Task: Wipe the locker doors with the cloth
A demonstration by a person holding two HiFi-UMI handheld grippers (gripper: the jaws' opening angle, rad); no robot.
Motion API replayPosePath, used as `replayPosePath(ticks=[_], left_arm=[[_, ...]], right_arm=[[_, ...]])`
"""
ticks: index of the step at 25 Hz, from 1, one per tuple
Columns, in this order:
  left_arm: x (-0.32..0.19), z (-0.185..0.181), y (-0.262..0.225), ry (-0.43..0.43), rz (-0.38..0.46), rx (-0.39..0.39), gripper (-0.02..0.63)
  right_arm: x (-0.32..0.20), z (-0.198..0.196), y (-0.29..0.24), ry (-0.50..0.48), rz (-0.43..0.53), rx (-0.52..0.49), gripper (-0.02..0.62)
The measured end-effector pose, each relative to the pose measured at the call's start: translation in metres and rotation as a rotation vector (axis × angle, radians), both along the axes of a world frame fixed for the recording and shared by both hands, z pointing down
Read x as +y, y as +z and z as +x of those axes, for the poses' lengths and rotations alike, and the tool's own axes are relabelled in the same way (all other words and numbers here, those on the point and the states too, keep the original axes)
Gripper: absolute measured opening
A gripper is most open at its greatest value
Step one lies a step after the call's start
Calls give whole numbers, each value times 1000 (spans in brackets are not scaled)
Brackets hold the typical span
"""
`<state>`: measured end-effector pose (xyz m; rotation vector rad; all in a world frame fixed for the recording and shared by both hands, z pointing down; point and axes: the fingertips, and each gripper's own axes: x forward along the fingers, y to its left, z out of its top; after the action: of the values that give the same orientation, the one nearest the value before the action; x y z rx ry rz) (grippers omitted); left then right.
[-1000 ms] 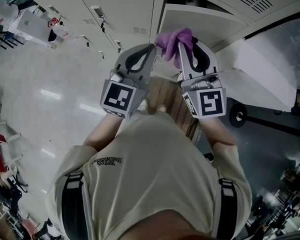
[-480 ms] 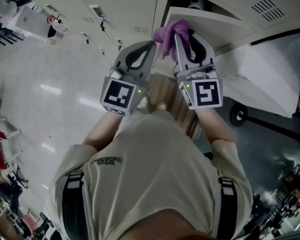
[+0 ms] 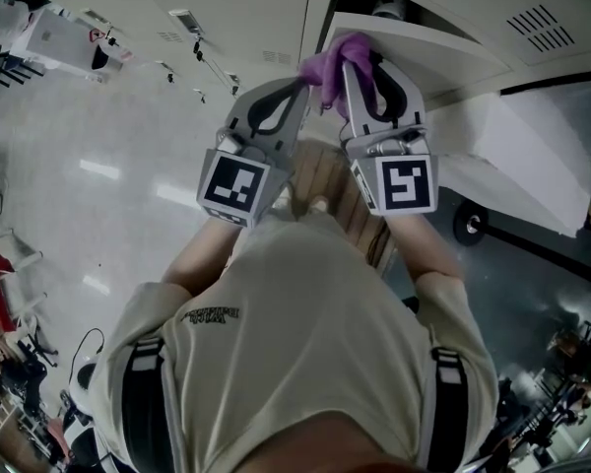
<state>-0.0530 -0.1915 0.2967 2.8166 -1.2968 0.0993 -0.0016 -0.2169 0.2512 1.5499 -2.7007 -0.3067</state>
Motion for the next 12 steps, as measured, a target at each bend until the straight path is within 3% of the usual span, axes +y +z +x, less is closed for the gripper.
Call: replayPosePath(ticks=[12], left_arm=[[4, 42, 1, 108, -9, -2, 2]], right_arm=[[-1, 46, 6, 111, -19, -3, 55]])
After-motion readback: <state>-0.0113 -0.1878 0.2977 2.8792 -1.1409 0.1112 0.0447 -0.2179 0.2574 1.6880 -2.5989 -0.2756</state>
